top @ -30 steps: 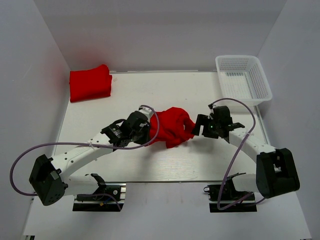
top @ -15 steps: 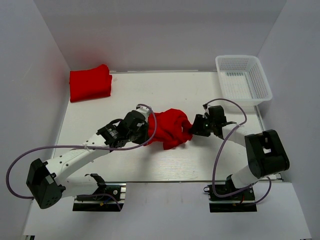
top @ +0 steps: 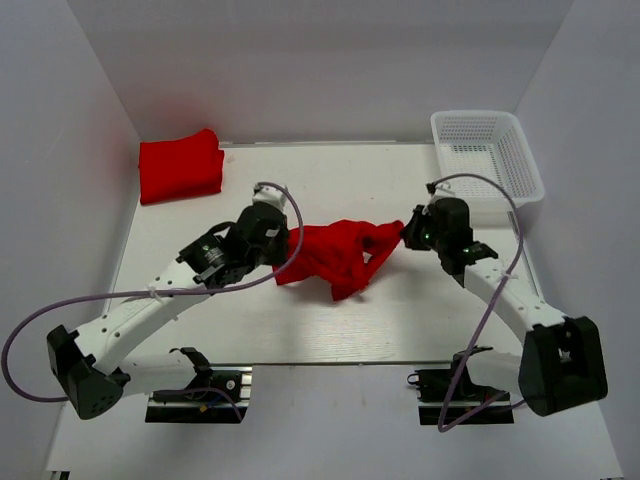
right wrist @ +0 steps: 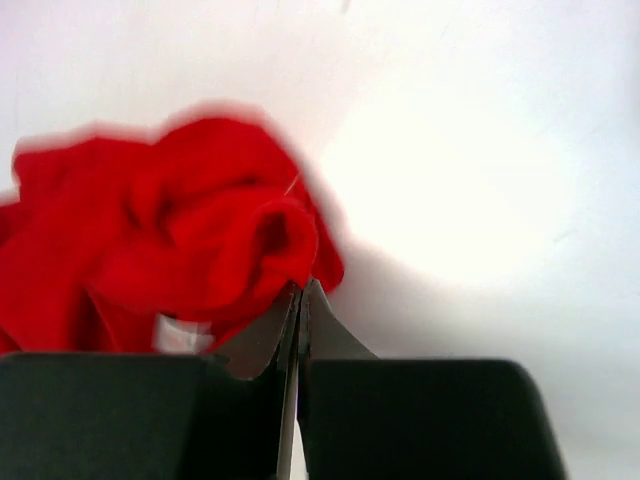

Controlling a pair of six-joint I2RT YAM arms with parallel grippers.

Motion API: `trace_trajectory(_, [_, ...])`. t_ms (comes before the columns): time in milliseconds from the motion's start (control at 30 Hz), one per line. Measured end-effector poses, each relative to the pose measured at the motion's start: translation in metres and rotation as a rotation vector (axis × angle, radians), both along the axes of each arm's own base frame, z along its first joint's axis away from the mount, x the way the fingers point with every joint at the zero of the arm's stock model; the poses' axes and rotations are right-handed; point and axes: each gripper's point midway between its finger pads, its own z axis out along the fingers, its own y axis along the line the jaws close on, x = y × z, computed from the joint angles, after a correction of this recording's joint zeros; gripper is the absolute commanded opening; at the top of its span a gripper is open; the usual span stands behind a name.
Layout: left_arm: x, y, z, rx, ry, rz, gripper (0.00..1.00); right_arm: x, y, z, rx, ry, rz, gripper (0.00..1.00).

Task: Fold and stack the t-shirts
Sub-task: Flatten out the tshirt

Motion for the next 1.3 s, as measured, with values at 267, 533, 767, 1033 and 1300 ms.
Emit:
trace_trajectory(267, [0.055, 0.050, 0.144, -0.063, -0.379, 0.330, 0.00, 0.059, -0.065, 0.145, -0.201, -0.314, -0.291, 0.00])
trace_trajectory(533, [0.070, 0.105, 0.224, 0.054, -0.648, 0.527, 0.00, 0.052, -0.130, 0.240, -0.371, -0.468, -0.516, 0.00])
trace_trajectory(767, [0.063, 0.134, 0.309, 0.080, -0.857, 0.590, 0.00, 0.031, -0.154, 0.350, -0.435, -0.673, -0.585, 0.00])
trace_trajectory(1033, [0.029, 0.163, 0.399, -0.026, -1.043, 0.609, 0.00, -0.030, -0.163, 0.454, -0.422, -0.908, -0.580, 0.00])
trace_trajectory(1300, [0.009, 0.164, 0.417, -0.075, -1.102, 0.517, 0.00, -0.091, -0.162, 0.497, -0.385, -1.050, -0.527, 0.00])
